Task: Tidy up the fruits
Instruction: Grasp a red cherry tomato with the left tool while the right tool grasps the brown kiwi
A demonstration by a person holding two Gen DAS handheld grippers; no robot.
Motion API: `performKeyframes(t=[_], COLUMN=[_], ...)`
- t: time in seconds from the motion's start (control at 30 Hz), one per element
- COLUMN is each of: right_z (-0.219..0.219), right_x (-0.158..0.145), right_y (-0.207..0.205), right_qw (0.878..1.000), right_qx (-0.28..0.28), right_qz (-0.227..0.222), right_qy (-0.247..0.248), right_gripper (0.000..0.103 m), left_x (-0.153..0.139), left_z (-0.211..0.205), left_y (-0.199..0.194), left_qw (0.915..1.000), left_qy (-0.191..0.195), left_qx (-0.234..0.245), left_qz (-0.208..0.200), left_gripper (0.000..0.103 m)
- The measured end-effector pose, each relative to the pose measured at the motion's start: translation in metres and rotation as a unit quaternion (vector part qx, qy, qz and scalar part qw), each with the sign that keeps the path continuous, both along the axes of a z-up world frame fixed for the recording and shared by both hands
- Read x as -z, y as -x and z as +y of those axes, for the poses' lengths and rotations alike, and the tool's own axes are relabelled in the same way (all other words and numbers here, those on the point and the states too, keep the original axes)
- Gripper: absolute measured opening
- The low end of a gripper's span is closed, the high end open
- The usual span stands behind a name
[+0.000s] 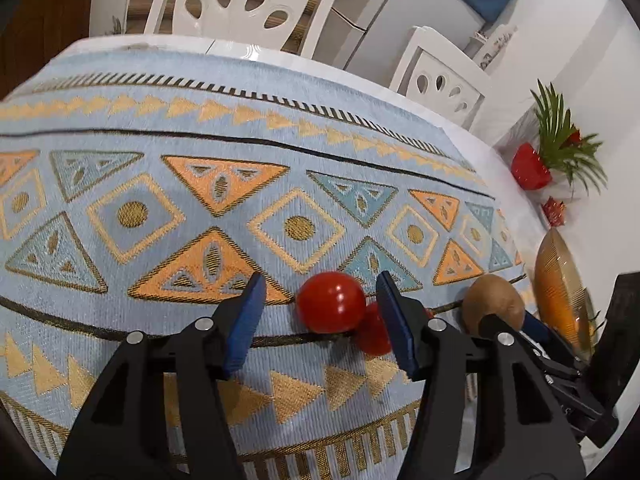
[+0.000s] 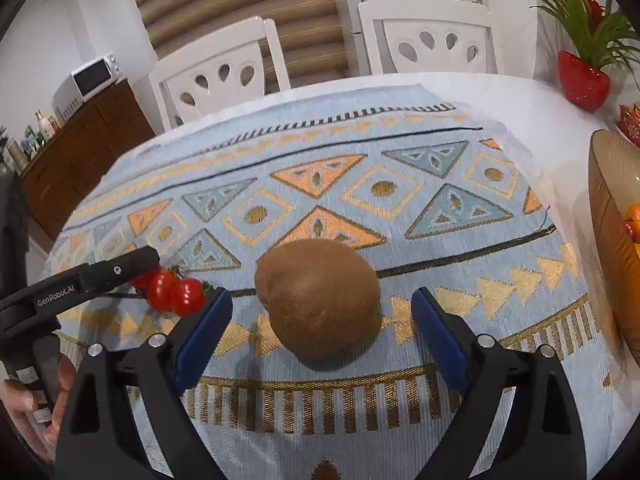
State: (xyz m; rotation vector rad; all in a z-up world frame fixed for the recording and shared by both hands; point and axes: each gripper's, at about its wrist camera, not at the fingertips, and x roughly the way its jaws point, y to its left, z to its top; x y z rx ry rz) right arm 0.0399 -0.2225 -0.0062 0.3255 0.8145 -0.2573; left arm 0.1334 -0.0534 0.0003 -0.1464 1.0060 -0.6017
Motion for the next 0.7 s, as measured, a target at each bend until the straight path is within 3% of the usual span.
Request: performKeyframes(t=[0.1,0.13,0.17,0.2,0.33,0.53,0.7], right_z=[0.006,0.007,0.010,0.012,0.015,0.011,0.003], right_x=[0.000,0.001,0.002,0.002,0.002,-0.004,-0.009], right_y=[-0.002,-0.003,-0.003,-0.003,-0.002,0.007,0.025], right_qw=[1.000,1.000,1.000,0.999,0.999,0.999,1.000], right_qx=[-0.002,-0.004,-0.007,-0.004,-0.003,0.001,0.009], right_qz=[0.003,0.004,0.008,0.013,0.010,-0.012,-0.019], right_qy=[0.018,0.022,0.028,0.038,0.049,0.042,0.018], right_gripper=[0.082,0.071,0.066,0.061,0.060,0.060,0.060], left_x=[-0.001,-0.001,-0.001,0.000,-0.005,-0.018,-0.022], left_z=[-0.008,-0.009,-0.011,-0.015,-0.016,-0.010,-0.020], left_y=[0.008,0.010,0.011,0.013,0.018,0.030,0.045], left_qw=[0.9992,0.9990,0.9987,0.9981,0.9960,0.9938,0.9866], left_qy=[-0.028,-0.031,-0.036,-0.048,-0.062,-0.044,-0.084], left_qx=[0.001,0.003,0.006,0.007,0.001,0.005,0.007], left_qz=[-0.028,-0.032,-0.036,-0.039,-0.064,-0.101,-0.139], left_gripper=[0.052,0.048,0.036,0.034,0.033,0.033,0.033])
